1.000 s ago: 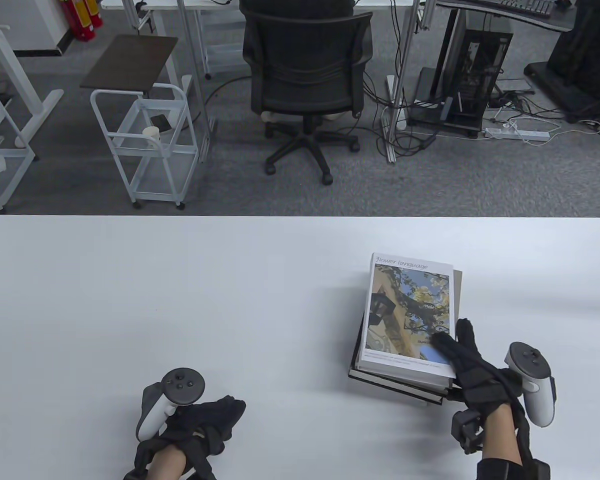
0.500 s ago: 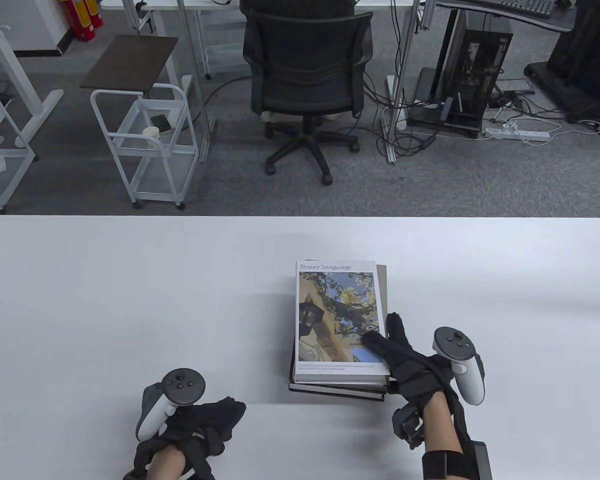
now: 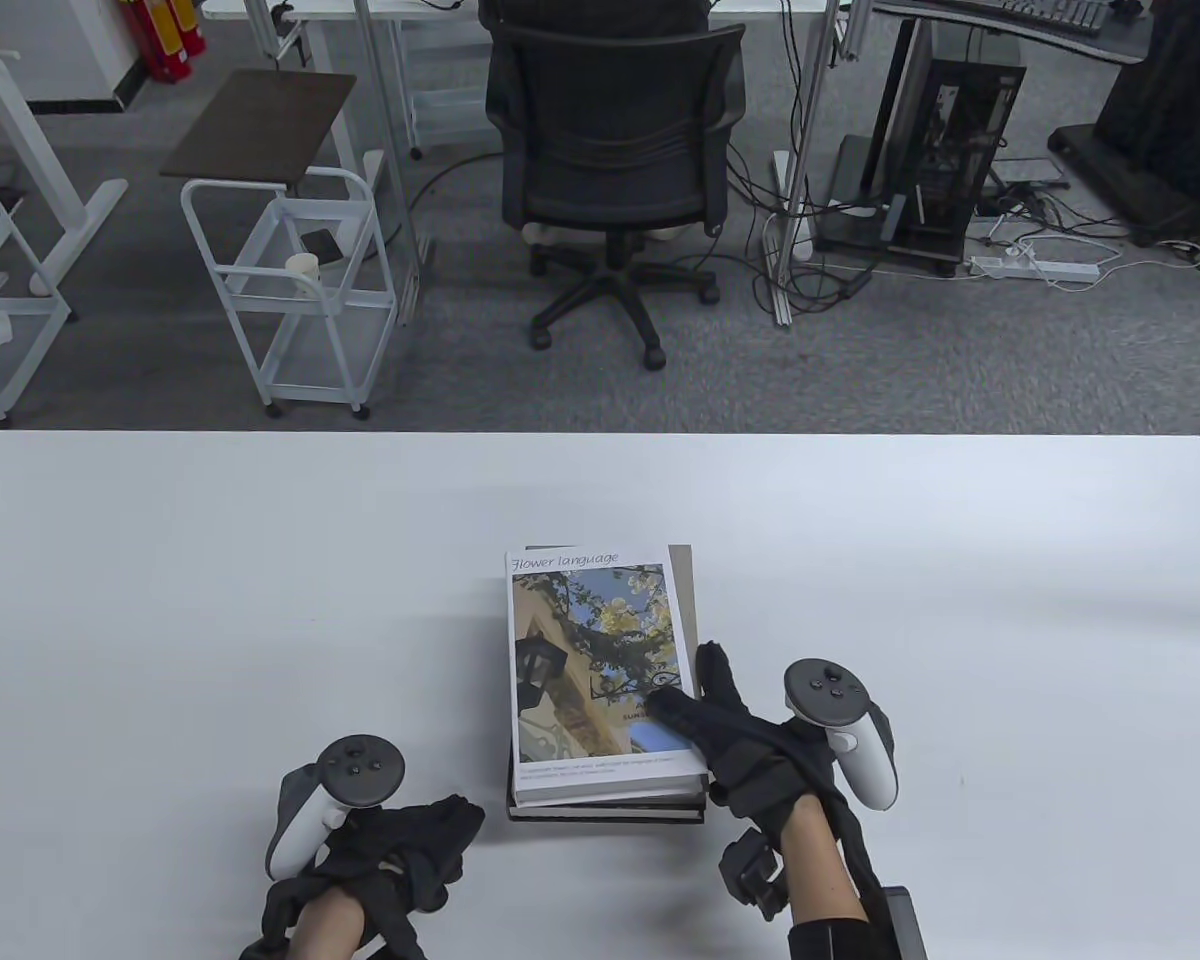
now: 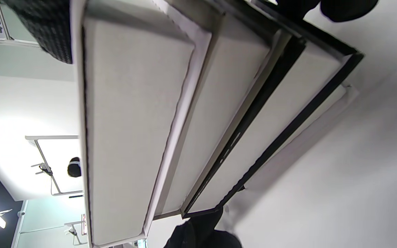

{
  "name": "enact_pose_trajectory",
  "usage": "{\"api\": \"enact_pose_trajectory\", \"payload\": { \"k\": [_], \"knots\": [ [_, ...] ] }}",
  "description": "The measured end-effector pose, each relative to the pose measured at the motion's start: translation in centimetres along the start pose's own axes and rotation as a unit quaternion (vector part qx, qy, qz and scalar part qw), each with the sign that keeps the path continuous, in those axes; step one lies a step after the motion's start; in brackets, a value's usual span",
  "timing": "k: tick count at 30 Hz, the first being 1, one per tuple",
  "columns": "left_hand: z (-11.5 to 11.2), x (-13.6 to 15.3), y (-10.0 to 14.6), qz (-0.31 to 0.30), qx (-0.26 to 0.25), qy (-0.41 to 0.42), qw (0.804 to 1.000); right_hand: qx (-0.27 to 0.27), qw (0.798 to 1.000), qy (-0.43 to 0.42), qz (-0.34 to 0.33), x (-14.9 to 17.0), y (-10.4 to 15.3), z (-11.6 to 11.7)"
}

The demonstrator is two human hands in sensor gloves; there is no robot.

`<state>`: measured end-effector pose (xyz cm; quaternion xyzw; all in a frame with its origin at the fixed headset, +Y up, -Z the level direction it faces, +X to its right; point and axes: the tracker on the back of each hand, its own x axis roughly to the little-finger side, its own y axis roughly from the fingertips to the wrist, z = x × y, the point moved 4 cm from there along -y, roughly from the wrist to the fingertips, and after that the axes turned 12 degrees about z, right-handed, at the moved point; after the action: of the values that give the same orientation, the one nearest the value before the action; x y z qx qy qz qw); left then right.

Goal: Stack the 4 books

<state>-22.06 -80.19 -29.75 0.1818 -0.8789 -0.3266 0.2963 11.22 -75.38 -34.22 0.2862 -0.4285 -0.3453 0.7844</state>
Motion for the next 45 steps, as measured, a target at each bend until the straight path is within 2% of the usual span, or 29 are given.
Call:
{"api": "enact_pose_trajectory", "payload": {
  "k": [8, 15, 28, 31, 35, 40, 45],
  "knots": [
    [0.5, 0.5, 0.2, 0.007, 0.0, 0.008, 1.0, -0.016, 1.0, 0.014, -0.007, -0.5, 0.0, 2.7],
    [1.5, 1.5, 0.3, 0.019, -0.007, 0.032, 0.999, -0.017, 1.0, 0.014, -0.007, -0.5, 0.2, 3.3],
    [1.7, 1.8, 0.2, 0.019, -0.006, 0.035, 0.999, -0.009, 0.999, 0.031, -0.011, -0.4, 1.2, 4.0],
    [1.7, 1.8, 0.2, 0.019, -0.006, 0.035, 0.999, 0.022, 0.997, 0.068, -0.004, -1.0, 1.7, 3.9],
    [1.7, 1.8, 0.2, 0.019, -0.006, 0.035, 0.999, 0.09, 0.985, 0.148, 0.005, -2.4, 2.9, 3.6],
    [2.0, 1.6, 0.5, 0.008, -0.028, 0.029, 0.999, 0.193, 0.953, 0.232, -0.012, -4.4, 4.5, 3.4],
    [3.3, 1.0, 1.4, -0.021, -0.084, 0.028, 0.996, 0.261, 0.925, 0.263, -0.083, -5.3, 6.2, 3.4]
  ]
}}
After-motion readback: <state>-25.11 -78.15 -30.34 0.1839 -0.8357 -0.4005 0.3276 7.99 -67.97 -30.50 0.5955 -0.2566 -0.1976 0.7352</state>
